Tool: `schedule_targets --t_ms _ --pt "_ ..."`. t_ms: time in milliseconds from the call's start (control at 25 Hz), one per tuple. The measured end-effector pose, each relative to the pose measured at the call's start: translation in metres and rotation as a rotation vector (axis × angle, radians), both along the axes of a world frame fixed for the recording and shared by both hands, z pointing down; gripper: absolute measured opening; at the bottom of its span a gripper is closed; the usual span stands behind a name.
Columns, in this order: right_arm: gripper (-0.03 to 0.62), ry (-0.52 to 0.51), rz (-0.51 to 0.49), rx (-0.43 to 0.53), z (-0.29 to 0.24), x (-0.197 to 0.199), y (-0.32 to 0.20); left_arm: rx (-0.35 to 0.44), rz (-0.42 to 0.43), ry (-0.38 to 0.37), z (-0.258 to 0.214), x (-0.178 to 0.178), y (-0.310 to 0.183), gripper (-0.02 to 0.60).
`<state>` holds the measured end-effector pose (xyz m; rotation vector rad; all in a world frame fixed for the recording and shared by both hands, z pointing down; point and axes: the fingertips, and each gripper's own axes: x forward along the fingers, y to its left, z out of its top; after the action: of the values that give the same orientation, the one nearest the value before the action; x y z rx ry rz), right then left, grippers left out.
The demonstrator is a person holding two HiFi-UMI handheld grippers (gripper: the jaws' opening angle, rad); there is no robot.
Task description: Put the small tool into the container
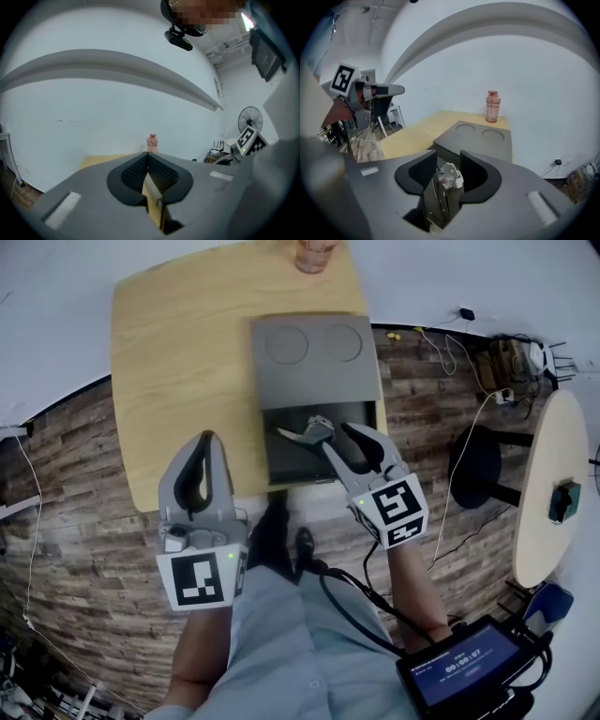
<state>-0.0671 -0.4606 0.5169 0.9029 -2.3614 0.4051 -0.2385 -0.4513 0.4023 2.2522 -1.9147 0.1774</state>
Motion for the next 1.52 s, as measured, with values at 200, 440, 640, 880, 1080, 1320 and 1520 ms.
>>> schedule_targets --t_ms 200,440,640,880,1080,1320,1520 --pt "0.128 -0.125 0.068 0.134 -0.080 0.001 0.002 0.095 0.058 -0.001 -0.042 0.024 0.005 0.009" --pt "0.017 -0.218 0.164 0.364 -0.184 0.009 0.009 0.211 0.112 -0.016 -0.103 0.055 0.012 0.009" --pt "0.002 -0.231 0.219 0.470 -0.228 0.020 0.023 0.273 0.151 -0.037 -0.135 0.075 0.023 0.009" --pt "0.002 -0.237 0.251 0.547 -0.251 0.028 0.039 0.296 0.177 -0.038 -0.150 0.085 0.036 0.009" --pt "0.002 -0.251 0.271 0.590 -0.262 0.035 0.046 0.337 0.197 -0.052 -0.160 0.091 0.038 0.009" --pt "0.000 -0.235 0.276 0.621 -0.270 0.038 0.049 0.360 0.213 -0.055 -0.169 0.098 0.039 0.009" --pt "0.000 -0.241 0.277 0.628 -0.270 0.040 0.053 0.351 0.208 -0.048 -0.168 0.099 0.043 0.009"
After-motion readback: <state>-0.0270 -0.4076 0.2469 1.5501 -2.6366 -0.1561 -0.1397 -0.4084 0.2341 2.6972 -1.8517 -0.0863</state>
